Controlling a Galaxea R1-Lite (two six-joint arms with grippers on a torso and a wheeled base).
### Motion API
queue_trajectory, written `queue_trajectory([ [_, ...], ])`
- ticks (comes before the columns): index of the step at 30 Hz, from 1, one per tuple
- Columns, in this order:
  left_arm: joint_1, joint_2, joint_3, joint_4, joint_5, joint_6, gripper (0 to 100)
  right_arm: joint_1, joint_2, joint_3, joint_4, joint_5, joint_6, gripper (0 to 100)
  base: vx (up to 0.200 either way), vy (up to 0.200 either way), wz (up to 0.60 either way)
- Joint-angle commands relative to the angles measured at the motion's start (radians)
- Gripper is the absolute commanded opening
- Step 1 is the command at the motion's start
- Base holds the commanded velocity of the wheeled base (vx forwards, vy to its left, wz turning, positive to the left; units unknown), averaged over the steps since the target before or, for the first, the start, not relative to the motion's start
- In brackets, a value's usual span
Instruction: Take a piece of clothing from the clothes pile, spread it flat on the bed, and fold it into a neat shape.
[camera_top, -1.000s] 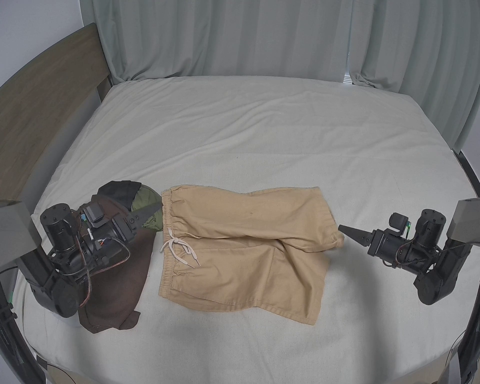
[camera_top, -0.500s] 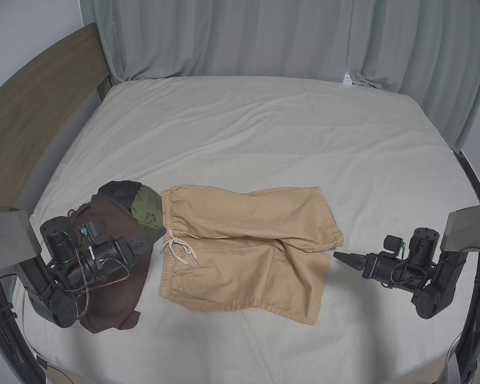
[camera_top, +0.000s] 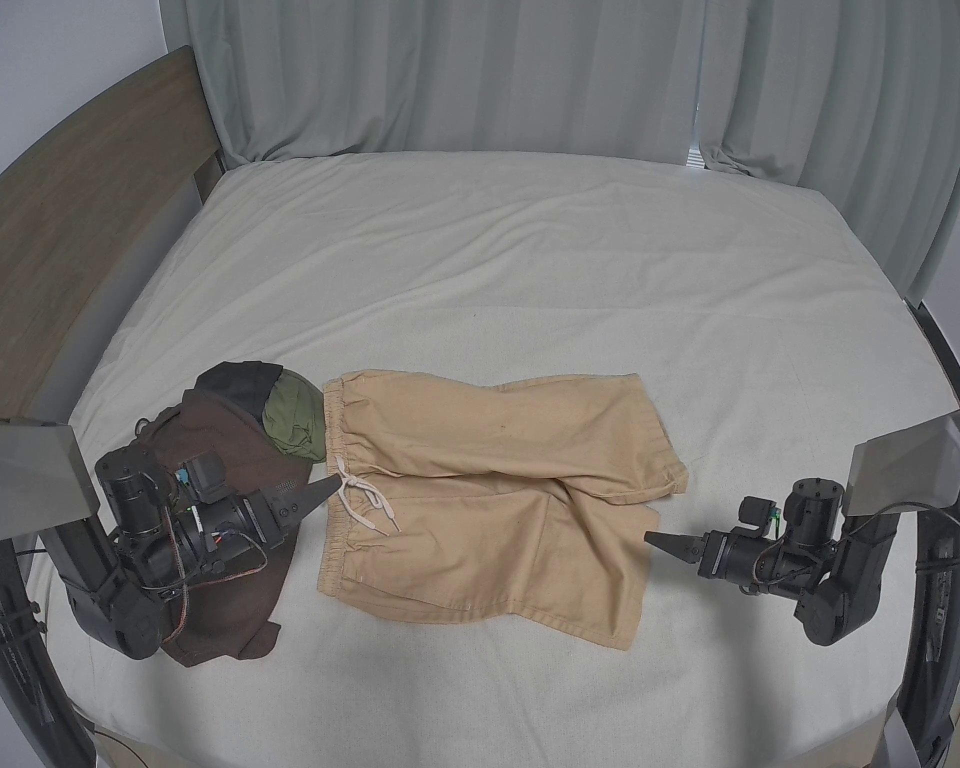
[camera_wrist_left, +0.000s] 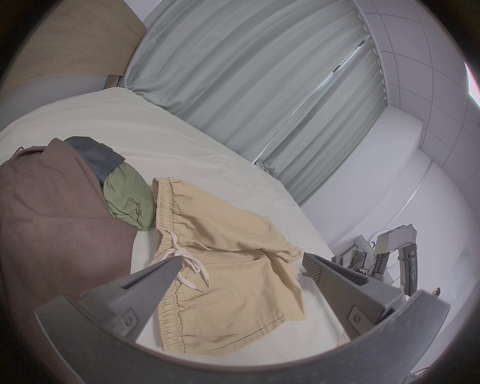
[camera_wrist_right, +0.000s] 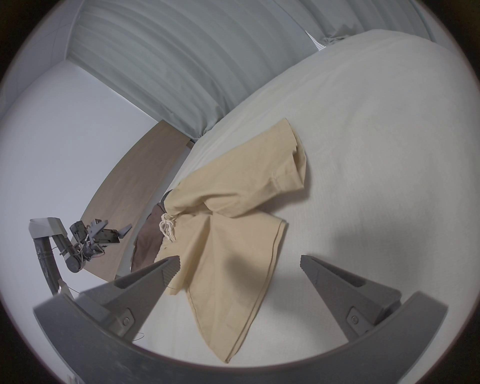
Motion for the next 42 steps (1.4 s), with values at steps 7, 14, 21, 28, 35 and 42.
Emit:
queue_trajectory([
  [7,-0.002,0.004,0.0,0.0,-0.004,-0.003,100,0.045,0.105,-0.091,0.0,-0.037,0.009,100,0.0,0.0,0.0],
  [14,-0.002,0.007,0.0,0.0,-0.004,-0.004,100,0.094,0.107,-0.163,-0.002,-0.08,0.101,100,0.0,0.0,0.0],
  [21,-0.002,0.01,-0.001,0.0,-0.005,-0.004,100,0.116,0.082,-0.174,-0.008,-0.084,0.111,100,0.0,0.0,0.0],
  [28,-0.003,0.01,-0.001,0.0,-0.005,-0.004,100,0.114,-0.015,-0.152,-0.006,-0.084,0.111,100,0.0,0.0,0.0],
  [35,-0.008,0.013,0.0,0.0,-0.005,-0.003,100,0.103,-0.053,-0.149,-0.006,-0.083,0.103,100,0.0,0.0,0.0],
  [42,-0.008,0.013,0.0,0.0,-0.005,-0.003,100,0.079,-0.039,-0.149,-0.006,-0.084,0.084,100,0.0,0.0,0.0],
])
